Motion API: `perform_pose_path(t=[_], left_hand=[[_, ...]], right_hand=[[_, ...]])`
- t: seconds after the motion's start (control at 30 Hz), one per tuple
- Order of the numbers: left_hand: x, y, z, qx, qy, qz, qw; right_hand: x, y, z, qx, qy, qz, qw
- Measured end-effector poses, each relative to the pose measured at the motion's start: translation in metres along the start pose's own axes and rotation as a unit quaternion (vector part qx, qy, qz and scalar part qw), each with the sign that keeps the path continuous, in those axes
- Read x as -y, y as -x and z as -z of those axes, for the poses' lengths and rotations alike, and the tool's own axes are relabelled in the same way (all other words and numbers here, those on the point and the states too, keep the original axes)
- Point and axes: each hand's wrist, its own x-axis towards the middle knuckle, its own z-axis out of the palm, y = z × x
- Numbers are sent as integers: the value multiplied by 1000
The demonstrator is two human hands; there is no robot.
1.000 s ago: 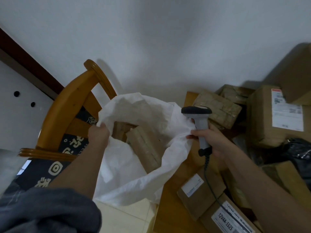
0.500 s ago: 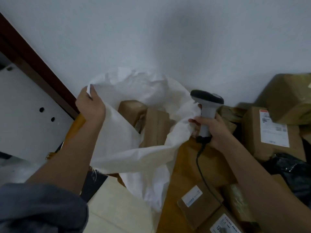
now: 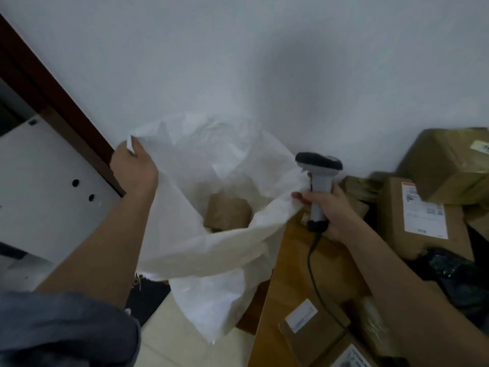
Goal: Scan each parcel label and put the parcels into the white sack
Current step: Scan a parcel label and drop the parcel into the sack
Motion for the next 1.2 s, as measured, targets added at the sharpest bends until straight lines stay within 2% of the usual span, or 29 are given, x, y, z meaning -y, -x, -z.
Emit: perform_pose_path(t=[0.13, 0.23, 0.3, 0.4, 0.47, 0.53, 0.6, 0.7, 0.77, 0.87, 0.93, 1.0, 1.13, 1.2], left_hand=[[54, 30, 0, 110, -74, 126, 983], [52, 45, 4, 129, -111, 161, 972], [40, 60, 9, 102, -142, 110, 978], [33, 82, 8, 87, -166, -30, 982], [37, 97, -1, 115, -163, -101, 975], [35, 115, -13, 180, -143, -164, 959], [19, 140, -22, 301, -121, -207, 923], [-11, 194, -26, 494, -97, -242, 829], [-28, 239, -29, 575, -105, -253, 770], [-30, 303, -32, 681, -181, -226, 673], [-16, 340, -33, 707, -224, -222, 632], [-1, 366, -31, 707, -263, -224, 617], [15, 396, -22, 733, -318, -177, 574], [20, 405, -17, 725, -335, -174, 576]], right_hand=[[-32, -14, 10, -54, 145, -69, 986], [-47, -20, 18, -106, 221, -122, 962], [-54, -22, 24, -131, 255, -148, 946], [-58, -23, 32, -139, 236, -158, 949], [-57, -18, 35, -131, 221, -161, 953], [-49, -8, 36, -118, 218, -170, 954], [-37, 5, 40, -111, 200, -176, 957], [-18, 26, 47, -84, 249, -158, 952], [-11, 36, 57, -68, 259, -136, 954], [-3, 52, 72, -57, 276, -114, 953], [-3, 60, 82, -48, 283, -108, 952], [-8, 66, 92, -46, 280, -109, 953], [-20, 71, 112, -49, 252, -115, 960], [-25, 76, 122, -47, 249, -123, 960]])
